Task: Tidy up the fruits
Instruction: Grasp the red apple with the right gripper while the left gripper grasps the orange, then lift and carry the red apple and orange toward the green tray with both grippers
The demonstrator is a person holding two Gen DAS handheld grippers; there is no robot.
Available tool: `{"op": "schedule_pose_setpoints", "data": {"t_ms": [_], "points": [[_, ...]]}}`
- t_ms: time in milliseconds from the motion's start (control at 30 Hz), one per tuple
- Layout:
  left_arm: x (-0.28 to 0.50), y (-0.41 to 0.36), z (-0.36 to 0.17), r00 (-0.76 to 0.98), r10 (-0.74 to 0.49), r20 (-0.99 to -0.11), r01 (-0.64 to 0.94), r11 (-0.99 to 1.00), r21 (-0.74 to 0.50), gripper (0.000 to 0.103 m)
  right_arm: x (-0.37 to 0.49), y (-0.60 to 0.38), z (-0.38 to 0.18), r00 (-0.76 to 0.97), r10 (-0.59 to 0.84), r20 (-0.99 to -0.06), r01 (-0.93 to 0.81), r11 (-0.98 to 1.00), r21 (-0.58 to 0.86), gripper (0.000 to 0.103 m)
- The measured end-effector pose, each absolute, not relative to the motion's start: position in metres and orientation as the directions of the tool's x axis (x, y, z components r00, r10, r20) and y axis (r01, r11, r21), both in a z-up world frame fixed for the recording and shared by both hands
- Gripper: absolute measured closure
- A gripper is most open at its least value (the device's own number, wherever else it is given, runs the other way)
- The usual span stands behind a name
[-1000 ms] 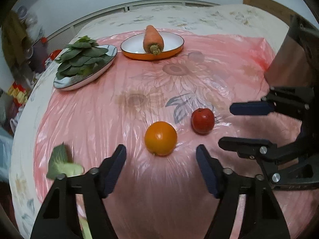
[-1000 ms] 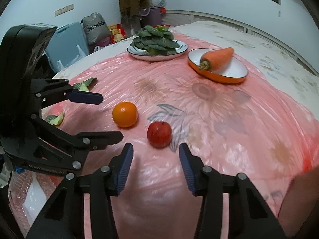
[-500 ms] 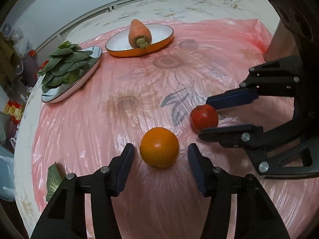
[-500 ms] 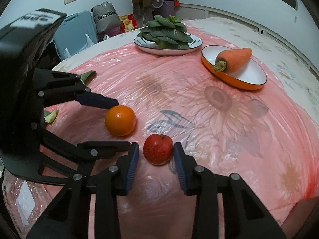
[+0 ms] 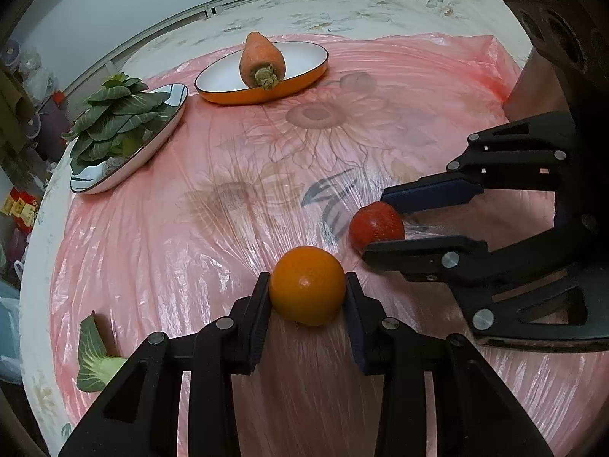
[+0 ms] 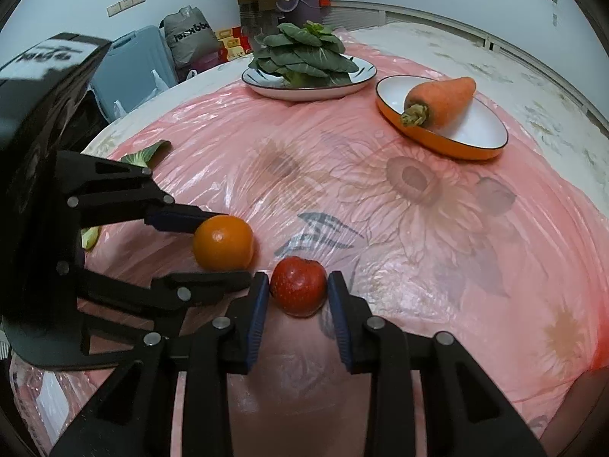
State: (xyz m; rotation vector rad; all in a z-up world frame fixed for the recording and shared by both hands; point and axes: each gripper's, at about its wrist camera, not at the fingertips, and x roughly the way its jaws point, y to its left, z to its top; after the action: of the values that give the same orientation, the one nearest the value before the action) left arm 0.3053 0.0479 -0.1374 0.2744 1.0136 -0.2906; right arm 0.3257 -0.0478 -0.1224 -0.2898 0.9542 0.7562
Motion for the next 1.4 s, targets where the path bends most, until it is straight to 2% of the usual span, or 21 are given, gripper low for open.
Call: {"op": "schedule_pose_setpoints", "data": {"t_ms": [533,1100,1400], "points": [[0.302,0.051,-0.134,0.518,-0.119,-0.847,0.337,0.938,0.075,0.072,0.326,-0.047,-0.121,0.351,0.445,-0.824,-0.685,0.722,0.098,0.051],[0.286,0.058,-0.104,0.56,-0.142,-0.816,0.301,0.953,0.041,0.072,0.309,-0.083,-0.087,0.436,0.488,-0.756,-0.608,0.779,0.153,0.052],[0.263,0.058,-0.083,0.582,-0.147,-0.8,0.293,0.956,0.037,0.072,0.265,-0.11,-0.071,0.465,0.495,-0.734,-0.588,0.792,0.161,0.052]]}}
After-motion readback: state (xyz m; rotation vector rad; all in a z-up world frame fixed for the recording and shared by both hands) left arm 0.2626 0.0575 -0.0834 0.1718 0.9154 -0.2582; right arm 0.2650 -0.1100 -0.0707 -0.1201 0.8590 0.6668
